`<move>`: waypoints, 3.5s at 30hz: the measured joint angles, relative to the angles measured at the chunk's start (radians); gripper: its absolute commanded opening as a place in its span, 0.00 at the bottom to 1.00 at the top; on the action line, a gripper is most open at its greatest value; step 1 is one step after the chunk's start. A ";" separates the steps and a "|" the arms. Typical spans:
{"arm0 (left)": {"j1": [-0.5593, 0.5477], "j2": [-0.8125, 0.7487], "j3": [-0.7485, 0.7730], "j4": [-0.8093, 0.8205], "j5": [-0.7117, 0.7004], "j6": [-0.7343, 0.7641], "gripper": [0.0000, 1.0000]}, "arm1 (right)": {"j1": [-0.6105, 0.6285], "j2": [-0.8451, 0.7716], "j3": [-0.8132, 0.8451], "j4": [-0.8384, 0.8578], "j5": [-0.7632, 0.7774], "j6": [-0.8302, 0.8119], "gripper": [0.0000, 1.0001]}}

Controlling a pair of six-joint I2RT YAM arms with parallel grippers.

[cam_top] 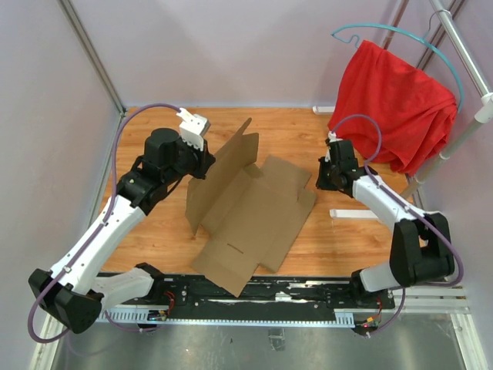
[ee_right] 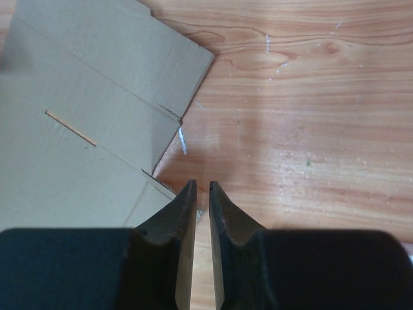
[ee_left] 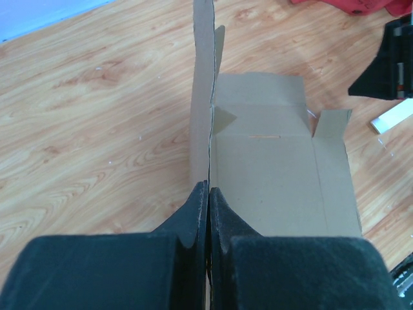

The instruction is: Fold the paper box

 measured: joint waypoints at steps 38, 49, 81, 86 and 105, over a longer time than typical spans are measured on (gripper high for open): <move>0.000 -0.050 -0.048 0.036 0.070 -0.002 0.00 | 0.259 0.120 -0.117 0.074 -0.068 -0.011 0.13; 0.000 -0.054 -0.048 0.037 0.067 -0.001 0.00 | 0.261 -0.270 -0.022 -0.146 0.090 -0.052 0.18; 0.000 -0.056 -0.048 0.036 0.064 -0.002 0.00 | 0.430 -0.131 -0.336 -0.006 -0.087 0.085 0.13; 0.000 -0.058 -0.050 0.037 0.064 -0.002 0.00 | 0.431 -0.109 -0.336 0.021 -0.086 0.099 0.13; 0.000 -0.058 -0.053 0.037 0.069 -0.005 0.00 | 0.456 -0.084 -0.292 0.074 -0.084 0.118 0.13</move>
